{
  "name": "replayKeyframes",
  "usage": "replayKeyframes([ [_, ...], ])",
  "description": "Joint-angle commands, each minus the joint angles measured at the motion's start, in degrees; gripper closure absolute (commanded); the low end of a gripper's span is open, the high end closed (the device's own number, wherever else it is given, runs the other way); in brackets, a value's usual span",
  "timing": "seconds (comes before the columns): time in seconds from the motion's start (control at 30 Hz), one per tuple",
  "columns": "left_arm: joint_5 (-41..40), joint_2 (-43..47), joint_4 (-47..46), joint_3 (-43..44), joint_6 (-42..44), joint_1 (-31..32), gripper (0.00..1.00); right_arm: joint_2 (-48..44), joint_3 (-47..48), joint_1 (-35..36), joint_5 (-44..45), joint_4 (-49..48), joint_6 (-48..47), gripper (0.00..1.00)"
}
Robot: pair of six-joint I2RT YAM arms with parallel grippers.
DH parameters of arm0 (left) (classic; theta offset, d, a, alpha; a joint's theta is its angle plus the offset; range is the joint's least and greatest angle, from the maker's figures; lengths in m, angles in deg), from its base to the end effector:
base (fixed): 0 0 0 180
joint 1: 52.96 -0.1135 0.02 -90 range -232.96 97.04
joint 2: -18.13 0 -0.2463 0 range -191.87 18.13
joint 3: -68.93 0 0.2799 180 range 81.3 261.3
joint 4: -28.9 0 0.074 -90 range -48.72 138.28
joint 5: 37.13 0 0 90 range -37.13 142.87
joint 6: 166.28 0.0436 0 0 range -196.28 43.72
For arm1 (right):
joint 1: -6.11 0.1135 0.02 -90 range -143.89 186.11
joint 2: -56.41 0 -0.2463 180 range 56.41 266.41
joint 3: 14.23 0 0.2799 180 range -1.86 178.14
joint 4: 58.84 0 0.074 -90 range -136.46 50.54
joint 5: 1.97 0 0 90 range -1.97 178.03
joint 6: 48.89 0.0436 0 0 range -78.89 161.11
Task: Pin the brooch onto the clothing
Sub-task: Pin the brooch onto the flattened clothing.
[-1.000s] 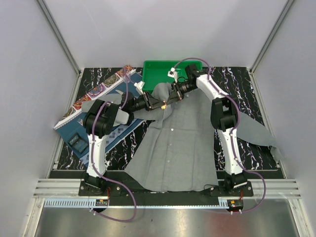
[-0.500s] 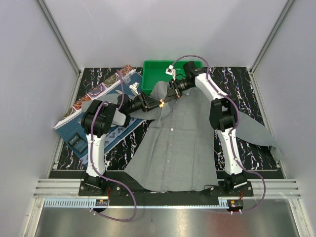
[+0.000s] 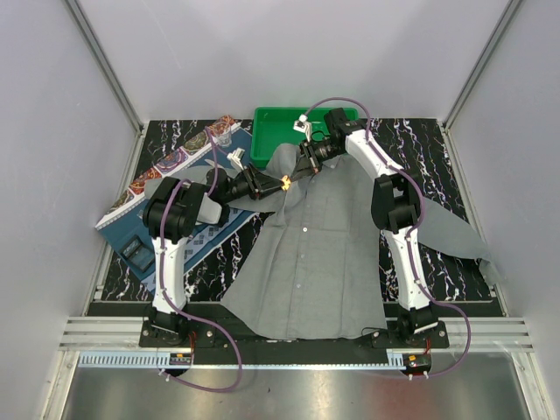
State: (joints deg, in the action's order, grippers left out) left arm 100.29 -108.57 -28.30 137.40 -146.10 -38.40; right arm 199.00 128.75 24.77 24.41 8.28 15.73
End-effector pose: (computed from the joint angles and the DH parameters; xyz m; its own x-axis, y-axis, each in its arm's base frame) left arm 0.3966 -0.1362 0.0712 -0.8345 -0.4394 -0.3325 0.2882 0.1663 -0.9430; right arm 0.4919 0.2074 0.1793 -0.5817 -0.3975 -0.7097 -0.8045 0.1520 0.5742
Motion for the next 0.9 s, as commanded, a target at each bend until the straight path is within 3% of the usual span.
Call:
replayKeyframes([
  [0.0, 0.8, 2.4, -25.2, 0.6, -1.0, 0.2, 0.53, 0.0, 1.3, 0.7, -2.6, -1.3, 1.3, 1.00],
  [0.2, 2.4, 3.9, -25.9, -0.2, 1.4, 0.7, 0.48, 0.7, 1.8, 0.6, -3.3, -2.0, 3.9, 1.00],
  [0.6, 3.5, 4.7, -26.0, 0.5, 3.0, 2.0, 0.47, 0.9, 2.1, 0.2, -4.8, -2.9, 6.5, 1.00],
  [0.77, 1.7, 4.1, -26.0, 1.4, 2.1, 2.3, 0.56, 0.0, 0.9, 0.2, -5.5, -3.1, 6.0, 1.00],
  [0.87, 1.9, 4.3, -26.0, 1.0, 2.6, 2.3, 0.57, -0.5, 0.0, -0.1, -5.9, -3.0, 5.8, 1.00],
])
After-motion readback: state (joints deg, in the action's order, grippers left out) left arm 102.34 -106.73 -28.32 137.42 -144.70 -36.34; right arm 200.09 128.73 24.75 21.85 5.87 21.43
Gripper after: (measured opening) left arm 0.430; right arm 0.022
